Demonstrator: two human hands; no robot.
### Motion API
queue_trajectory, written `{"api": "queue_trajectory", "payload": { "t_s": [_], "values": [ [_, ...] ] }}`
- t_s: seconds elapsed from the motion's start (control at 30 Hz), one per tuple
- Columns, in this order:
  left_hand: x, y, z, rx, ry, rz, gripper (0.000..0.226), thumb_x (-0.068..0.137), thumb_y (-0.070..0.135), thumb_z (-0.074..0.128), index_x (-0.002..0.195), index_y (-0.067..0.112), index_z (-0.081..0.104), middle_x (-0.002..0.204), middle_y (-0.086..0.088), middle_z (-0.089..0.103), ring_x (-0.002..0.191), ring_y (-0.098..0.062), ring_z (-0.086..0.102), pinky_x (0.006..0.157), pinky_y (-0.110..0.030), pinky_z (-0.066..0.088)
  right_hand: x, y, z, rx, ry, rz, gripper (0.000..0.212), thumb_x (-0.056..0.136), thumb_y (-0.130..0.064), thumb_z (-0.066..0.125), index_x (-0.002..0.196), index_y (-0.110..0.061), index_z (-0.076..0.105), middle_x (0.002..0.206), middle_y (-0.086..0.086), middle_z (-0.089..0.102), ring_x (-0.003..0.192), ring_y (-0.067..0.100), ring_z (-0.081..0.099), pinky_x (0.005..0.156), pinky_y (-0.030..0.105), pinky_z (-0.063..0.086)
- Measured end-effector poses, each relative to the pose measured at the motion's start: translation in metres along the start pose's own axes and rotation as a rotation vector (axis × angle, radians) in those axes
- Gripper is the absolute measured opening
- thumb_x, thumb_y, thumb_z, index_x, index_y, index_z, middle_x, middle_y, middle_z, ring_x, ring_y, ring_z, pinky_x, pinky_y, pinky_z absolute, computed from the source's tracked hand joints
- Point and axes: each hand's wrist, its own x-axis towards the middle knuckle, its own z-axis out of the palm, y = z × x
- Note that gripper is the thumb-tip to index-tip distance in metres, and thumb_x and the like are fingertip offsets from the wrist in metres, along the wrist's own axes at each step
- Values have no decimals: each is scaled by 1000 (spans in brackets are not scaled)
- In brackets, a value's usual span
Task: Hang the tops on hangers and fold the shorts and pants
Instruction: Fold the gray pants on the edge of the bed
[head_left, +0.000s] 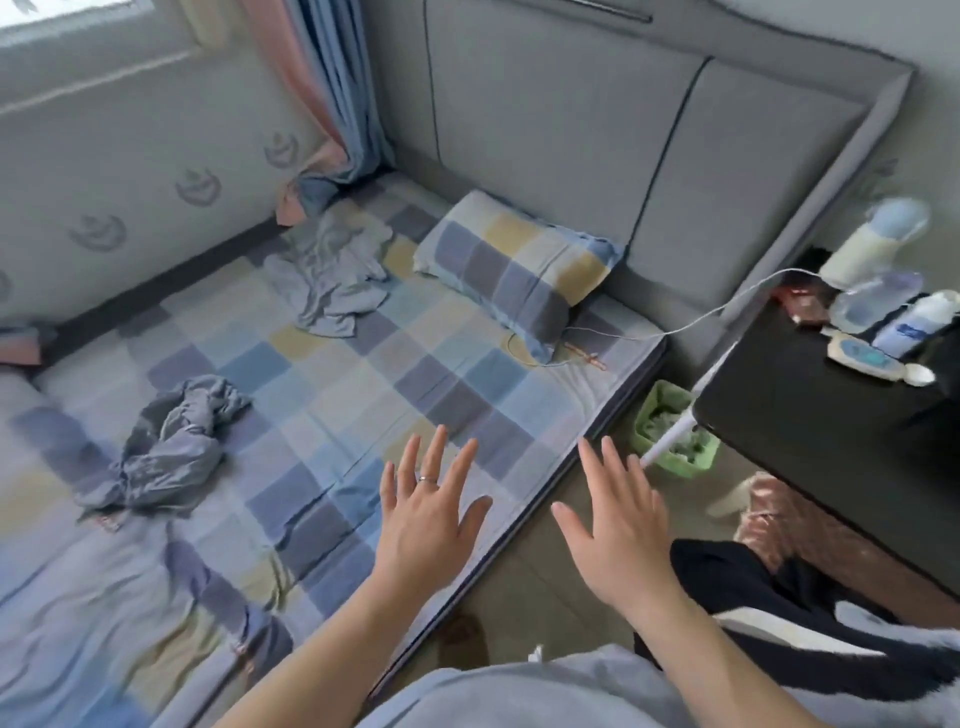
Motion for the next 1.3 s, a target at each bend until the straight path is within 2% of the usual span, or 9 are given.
{"api": "queue_trajectory", "payload": {
  "t_s": [0.17,0.47,0.6,0.73,0.9,1.1,1.3],
  "values": [
    [16,-55,-3,-48,21,-216,64,98,67,21,157,45,12,169,6,0,155,-25,-10,123,-49,-2,60,-43,18,-80,-144,-110,73,100,-59,35,157,-41,-8,167,-10,-14,154,20,-14,123,50,4],
    [74,-93,-9,-114,76,-499,64,98,66,27,157,45,13,169,6,2,155,-23,-10,123,-48,0,187,-94,28,-132,-333,-321,73,101,-57,35,157,-40,-10,166,-12,-19,153,18,-18,122,51,0],
    [119,-99,-14,-122,59,-543,64,100,64,29,157,44,10,169,4,1,154,-23,-10,122,-49,0,251,-105,20,-153,-350,-393,73,101,-57,34,157,-40,-11,167,-12,-17,153,18,-17,122,50,0],
    [162,-106,-20,-139,57,-559,64,100,61,33,158,42,12,169,2,4,155,-25,-6,122,-51,4,299,-110,12,-134,-342,-389,73,101,-57,37,157,-42,-7,167,-15,-11,154,17,-13,121,50,1],
    [225,-149,-4,-129,38,-503,63,100,62,33,157,44,12,169,2,5,155,-25,-5,123,-51,5,364,-125,39,-144,-351,-423,71,101,-57,38,157,-44,-4,167,-17,-10,153,15,-13,121,51,0],
    [328,-270,77,-143,4,-497,65,99,64,33,158,43,14,169,3,6,155,-24,-2,123,-50,7,488,-152,128,-155,-295,-406,69,101,-55,37,157,-45,-2,167,-19,-6,153,10,-10,121,45,1],
    [465,-412,253,-141,-229,-451,69,99,63,34,158,40,7,169,0,2,155,-28,0,123,-50,10,652,-173,301,-159,-280,-423,65,101,-46,45,158,-40,14,166,-15,15,153,9,7,120,41,12]
  ]
}}
